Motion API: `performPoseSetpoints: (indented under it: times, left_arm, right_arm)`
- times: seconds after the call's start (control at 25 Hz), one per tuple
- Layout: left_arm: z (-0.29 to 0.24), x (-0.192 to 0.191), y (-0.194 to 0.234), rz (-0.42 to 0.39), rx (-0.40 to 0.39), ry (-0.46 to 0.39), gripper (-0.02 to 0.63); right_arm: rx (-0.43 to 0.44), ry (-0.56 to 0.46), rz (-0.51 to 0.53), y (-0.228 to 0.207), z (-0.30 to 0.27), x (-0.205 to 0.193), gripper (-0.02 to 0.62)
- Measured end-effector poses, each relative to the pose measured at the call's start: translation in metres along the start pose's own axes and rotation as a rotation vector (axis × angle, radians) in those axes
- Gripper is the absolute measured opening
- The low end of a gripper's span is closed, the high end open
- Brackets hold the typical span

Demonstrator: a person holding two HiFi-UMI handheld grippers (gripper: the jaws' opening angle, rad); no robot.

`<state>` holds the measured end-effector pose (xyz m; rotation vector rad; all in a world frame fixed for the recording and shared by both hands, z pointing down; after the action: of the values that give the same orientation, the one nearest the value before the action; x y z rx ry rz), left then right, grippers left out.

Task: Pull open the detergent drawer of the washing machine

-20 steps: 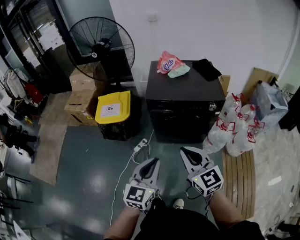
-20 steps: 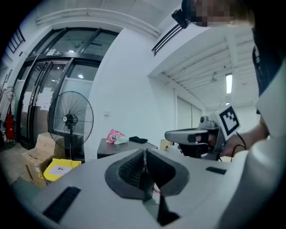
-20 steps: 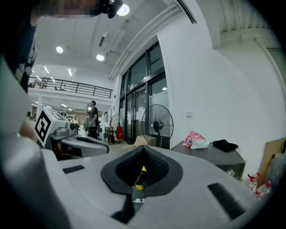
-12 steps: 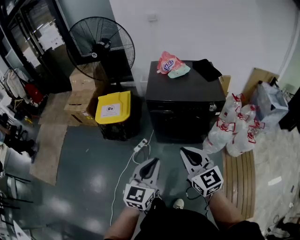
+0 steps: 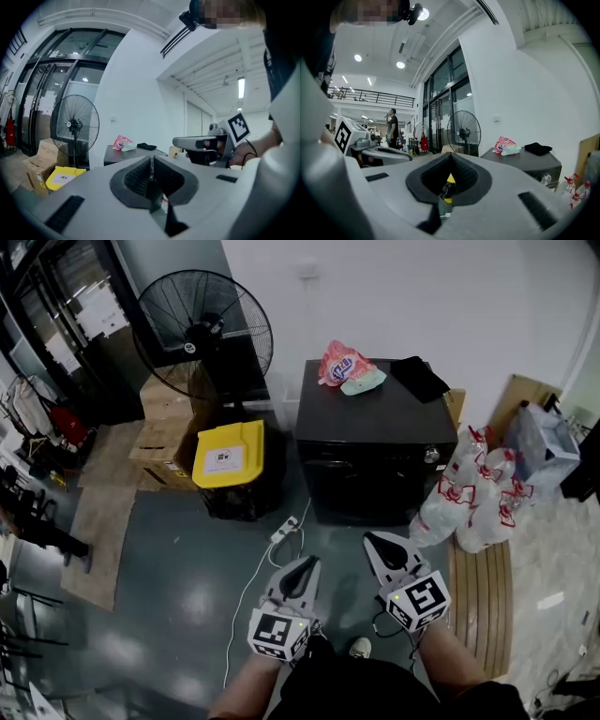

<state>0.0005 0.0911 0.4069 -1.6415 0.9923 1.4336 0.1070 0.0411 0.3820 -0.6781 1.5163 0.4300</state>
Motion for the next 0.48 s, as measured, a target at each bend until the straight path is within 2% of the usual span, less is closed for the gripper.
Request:
performPoseSetpoints:
  times: [0.28, 0.4, 0.48]
  left_arm:
    - [-0.011, 0.004, 0.03, 0.004, -0.017, -0.011, 0.021]
    - [-0.019, 0.004, 0.045, 0.008, -0.035, -0.012, 0.021]
    - [-0.025, 0.004, 0.054, 0.013, -0.046, -0.009, 0.055]
  right_arm:
    - [-0.021, 0.001, -0.001, -0.003, -0.028, 0.006, 0.011]
    - [-0.028, -0.006, -0.012, -0.006, -0.043, 0.009, 0.071]
    - [-0.039, -0.011, -0.015, -0.008, -0.051, 0.01, 0.095]
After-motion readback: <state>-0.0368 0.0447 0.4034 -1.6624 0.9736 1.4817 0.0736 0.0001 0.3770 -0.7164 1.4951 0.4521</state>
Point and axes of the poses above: the fingertips, and each gripper's own axes: z backward along the fingers, y to its left, x out of its top, the point moved 2 cm from there along z, backward along the fingers, and after that the axes turned 6 degrees about -z, right-handed, at the moved point
